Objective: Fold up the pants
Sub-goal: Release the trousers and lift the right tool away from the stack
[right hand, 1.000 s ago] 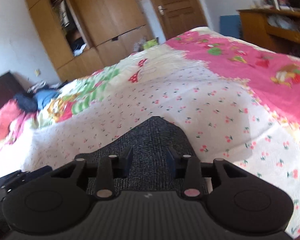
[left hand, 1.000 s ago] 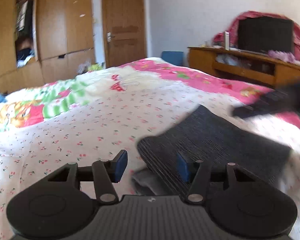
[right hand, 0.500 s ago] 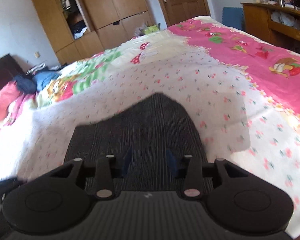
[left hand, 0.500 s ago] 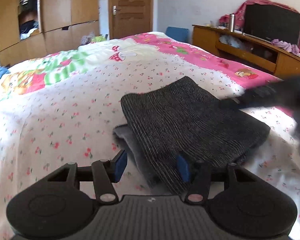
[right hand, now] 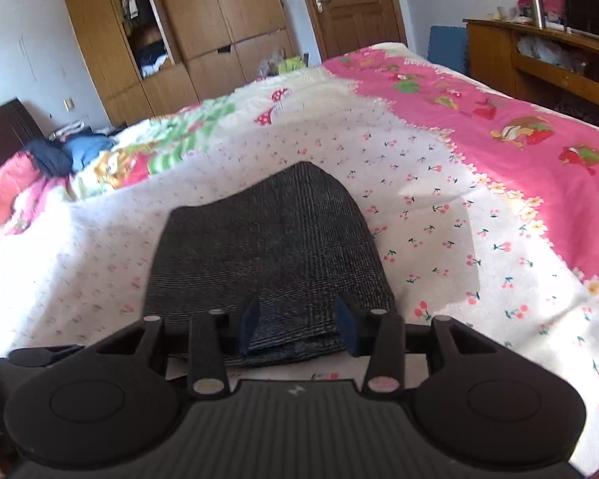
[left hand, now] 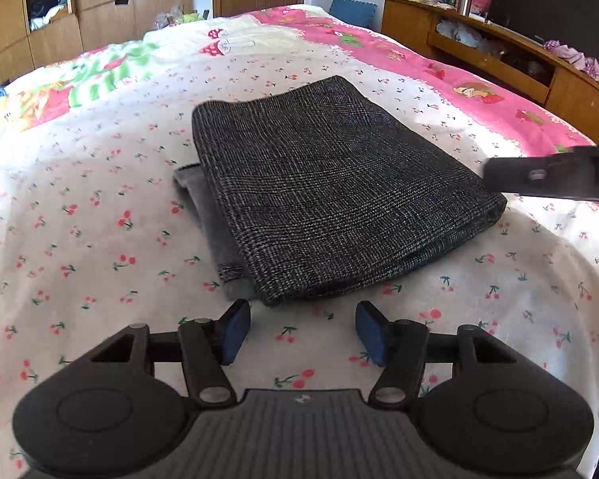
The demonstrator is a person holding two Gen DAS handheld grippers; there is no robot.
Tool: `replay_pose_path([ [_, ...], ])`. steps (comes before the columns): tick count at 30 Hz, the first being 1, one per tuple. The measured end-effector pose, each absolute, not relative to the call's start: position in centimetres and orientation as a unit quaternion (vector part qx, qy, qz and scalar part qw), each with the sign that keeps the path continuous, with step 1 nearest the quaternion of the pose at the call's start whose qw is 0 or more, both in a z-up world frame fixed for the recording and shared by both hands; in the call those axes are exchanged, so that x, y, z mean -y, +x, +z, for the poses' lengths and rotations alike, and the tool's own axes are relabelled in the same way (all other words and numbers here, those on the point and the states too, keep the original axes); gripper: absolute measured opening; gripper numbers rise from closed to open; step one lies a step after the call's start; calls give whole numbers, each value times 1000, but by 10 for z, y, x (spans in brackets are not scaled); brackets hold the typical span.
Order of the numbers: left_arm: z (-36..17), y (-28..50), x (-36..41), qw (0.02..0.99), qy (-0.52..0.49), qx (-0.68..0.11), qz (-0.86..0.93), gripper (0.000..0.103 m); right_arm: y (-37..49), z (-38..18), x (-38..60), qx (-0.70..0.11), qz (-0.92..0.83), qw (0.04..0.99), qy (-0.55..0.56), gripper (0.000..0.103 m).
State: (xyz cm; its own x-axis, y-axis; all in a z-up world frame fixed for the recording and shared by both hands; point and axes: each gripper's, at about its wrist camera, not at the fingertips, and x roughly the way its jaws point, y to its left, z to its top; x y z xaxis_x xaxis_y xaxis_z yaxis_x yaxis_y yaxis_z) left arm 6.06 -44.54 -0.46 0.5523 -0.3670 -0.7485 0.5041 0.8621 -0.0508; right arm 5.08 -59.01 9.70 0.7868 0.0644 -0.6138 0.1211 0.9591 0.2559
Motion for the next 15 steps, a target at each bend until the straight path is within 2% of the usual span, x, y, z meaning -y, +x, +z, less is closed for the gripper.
replay_pose_path([
  [9,12,44,443,891,84,-377,-238,74,22,106,568,-344,-13,931,124,44],
  [15,19,38,442,901,71,-365,-223,90,11,107,561,-350,-9,929,120,46],
])
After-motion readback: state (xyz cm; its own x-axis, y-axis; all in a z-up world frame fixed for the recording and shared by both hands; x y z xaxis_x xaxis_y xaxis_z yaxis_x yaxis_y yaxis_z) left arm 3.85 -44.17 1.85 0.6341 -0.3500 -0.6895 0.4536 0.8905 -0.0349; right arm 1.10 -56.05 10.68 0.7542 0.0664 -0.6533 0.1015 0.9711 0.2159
